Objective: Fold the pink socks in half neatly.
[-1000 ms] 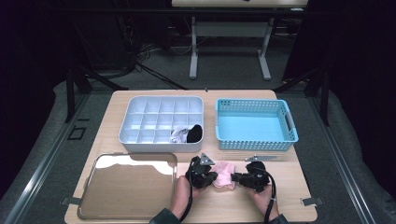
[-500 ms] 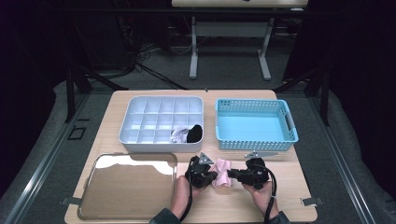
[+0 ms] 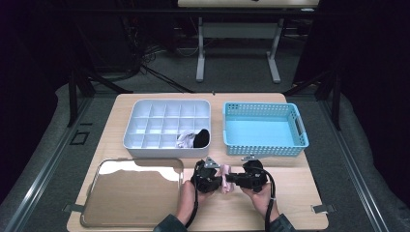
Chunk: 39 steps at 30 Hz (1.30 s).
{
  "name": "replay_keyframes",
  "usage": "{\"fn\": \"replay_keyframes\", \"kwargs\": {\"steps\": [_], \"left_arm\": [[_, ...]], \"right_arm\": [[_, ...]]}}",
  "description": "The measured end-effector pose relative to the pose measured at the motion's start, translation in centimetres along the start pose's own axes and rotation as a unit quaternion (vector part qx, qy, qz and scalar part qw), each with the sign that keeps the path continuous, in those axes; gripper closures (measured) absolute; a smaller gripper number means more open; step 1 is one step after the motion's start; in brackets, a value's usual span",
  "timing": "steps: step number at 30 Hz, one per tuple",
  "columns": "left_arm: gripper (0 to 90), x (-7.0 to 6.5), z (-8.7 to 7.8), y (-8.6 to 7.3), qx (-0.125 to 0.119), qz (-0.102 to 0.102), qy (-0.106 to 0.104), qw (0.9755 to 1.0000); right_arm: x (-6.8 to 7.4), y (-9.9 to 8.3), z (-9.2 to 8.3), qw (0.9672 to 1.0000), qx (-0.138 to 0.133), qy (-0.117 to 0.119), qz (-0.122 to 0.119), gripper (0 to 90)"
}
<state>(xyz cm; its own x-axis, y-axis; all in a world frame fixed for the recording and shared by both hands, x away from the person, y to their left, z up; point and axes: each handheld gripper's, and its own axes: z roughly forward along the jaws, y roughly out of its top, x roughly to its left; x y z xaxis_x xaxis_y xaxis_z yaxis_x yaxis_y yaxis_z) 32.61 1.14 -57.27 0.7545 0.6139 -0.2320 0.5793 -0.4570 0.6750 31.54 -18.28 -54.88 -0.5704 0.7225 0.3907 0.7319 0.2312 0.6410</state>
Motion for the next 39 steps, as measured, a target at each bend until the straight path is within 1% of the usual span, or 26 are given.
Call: {"fn": "replay_keyframes", "kwargs": {"steps": [1, 2, 3, 4, 5, 6, 7, 9, 10, 12, 14, 15, 17, 19, 21, 22, 26, 28, 29, 30, 33, 34, 35, 37, 39], "left_arm": [[82.0, 0.0, -0.1, 0.0, 0.0, 0.003, 0.0, 1.0], [82.0, 0.1, -0.3, 0.1, 0.001, 0.003, 0.0, 1.0], [81.1, 0.1, -0.6, 0.1, -0.002, 0.001, 0.0, 1.0], [80.2, 0.2, -1.2, 0.0, -0.011, -0.005, 0.004, 0.9999], [79.9, 0.2, -1.2, 0.0, -0.011, -0.005, 0.004, 0.9999], [79.9, 0.3, -1.6, 0.0, -0.014, -0.005, 0.007, 0.9999], [79.9, 0.4, -2.0, 0.0, -0.01, -0.002, 0.024, 0.9997], [79.9, 0.6, -2.0, 0.0, -0.01, -0.002, 0.025, 0.9996], [80.0, 0.7, -1.9, 0.0, -0.003, -0.001, 0.035, 0.9994], [80.1, 0.9, -1.6, -0.1, 0.0, 0.001, 0.036, 0.9993], [80.9, 1.1, -1.0, -0.2, 0.006, -0.004, 0.037, 0.9993], [81.2, 1.2, -0.9, -0.3, 0.004, -0.007, 0.032, 0.9995], [81.9, 1.3, -0.9, -0.3, 0.001, -0.009, 0.031, 0.9995], [82.3, 1.5, -0.8, -0.4, -0.004, -0.015, 0.025, 0.9996], [82.7, 1.6, -0.7, -0.4, -0.002, -0.014, 0.023, 0.9996], [83.0, 1.6, -0.7, -0.3, -0.003, -0.016, 0.022, 0.9996], [83.4, 1.6, -0.5, -0.3, -0.005, -0.017, 0.019, 0.9997], [83.6, 1.6, -0.4, -0.4, -0.006, -0.02, 0.014, 0.9997], [83.6, 1.7, -0.4, -0.4, -0.006, -0.022, 0.013, 0.9997], [83.6, 1.7, -0.4, -0.4, -0.007, -0.022, 0.012, 0.9997], [83.6, 2.0, -0.5, -0.5, -0.006, -0.027, 0.004, 0.9996], [83.5, 2.1, -0.5, -0.5, -0.009, -0.035, 0.0, 0.9994], [82.7, 2.2, -0.6, -0.6, -0.008, -0.037, -0.002, 0.9993], [81.6, 2.4, -0.9, -0.6, -0.007, -0.042, 0.002, 0.9991], [78.1, 2.7, -1.2, -0.6, -0.007, -0.05, 0.007, 0.9987]], "right_arm": [[-0.2, -0.1, -0.1, 1.0, 0.001, -0.003, 0.001, 85.0], [-0.2, -0.1, -0.1, 1.0, 0.001, -0.003, 0.001, 85.0], [-0.3, -0.2, -0.2, 1.0, 0.001, -0.003, 0.004, 85.0], [-0.5, -0.3, -0.4, 0.9999, -0.002, -0.006, 0.008, 85.0], [-0.5, -0.3, -0.4, 0.9999, -0.002, -0.006, 0.008, 85.0], [-0.6, -0.3, -0.4, 0.9999, -0.003, -0.003, 0.009, 85.0], [-0.6, -0.4, -0.5, 0.9999, -0.005, -0.005, 0.012, 85.0], [-0.6, -0.4, -0.5, 0.9999, -0.004, -0.004, 0.01, 84.9], [-0.5, -0.4, -0.5, 0.9999, -0.004, -0.004, 0.01, 84.9], [-0.5, -0.4, -0.5, 1.0, -0.003, -0.003, 0.008, 84.9], [-0.4, -0.2, -0.3, 1.0, -0.002, -0.003, 0.006, 84.9], [-0.3, -0.2, -0.2, 1.0, -0.001, -0.003, 0.005, 84.9], [-0.3, -0.1, 0.0, 1.0, 0.001, -0.005, 0.002, 84.9], [-0.2, 0.0, 0.2, 1.0, 0.003, -0.007, 0.0, 84.8], [-0.1, 0.1, 0.3, 1.0, 0.005, -0.007, -0.002, 84.8], [0.0, 0.2, 0.6, 0.9999, 0.008, -0.013, -0.007, 84.7], [0.0, 0.4, 1.0, 0.9998, 0.009, -0.016, -0.007, 84.7], [0.1, 0.5, 1.2, 0.9995, 0.016, -0.023, -0.013, 84.7], [0.1, 0.5, 1.5, 0.9995, 0.013, -0.027, -0.013, 84.6], [0.1, 0.5, 1.7, 0.9994, 0.015, -0.029, -0.014, 84.6], [0.0, 0.4, 2.1, 0.9992, 0.017, -0.033, -0.015, 84.6], [0.0, 0.3, 2.1, 0.9992, 0.017, -0.033, -0.014, 84.6], [-0.1, 0.2, 2.3, 0.9992, 0.014, -0.035, -0.014, 84.6], [-0.1, 0.1, 2.4, 0.9992, 0.012, -0.035, -0.015, 84.6], [0.0, 0.0, 2.4, 0.999, 0.011, -0.039, -0.019, 84.6]]}}
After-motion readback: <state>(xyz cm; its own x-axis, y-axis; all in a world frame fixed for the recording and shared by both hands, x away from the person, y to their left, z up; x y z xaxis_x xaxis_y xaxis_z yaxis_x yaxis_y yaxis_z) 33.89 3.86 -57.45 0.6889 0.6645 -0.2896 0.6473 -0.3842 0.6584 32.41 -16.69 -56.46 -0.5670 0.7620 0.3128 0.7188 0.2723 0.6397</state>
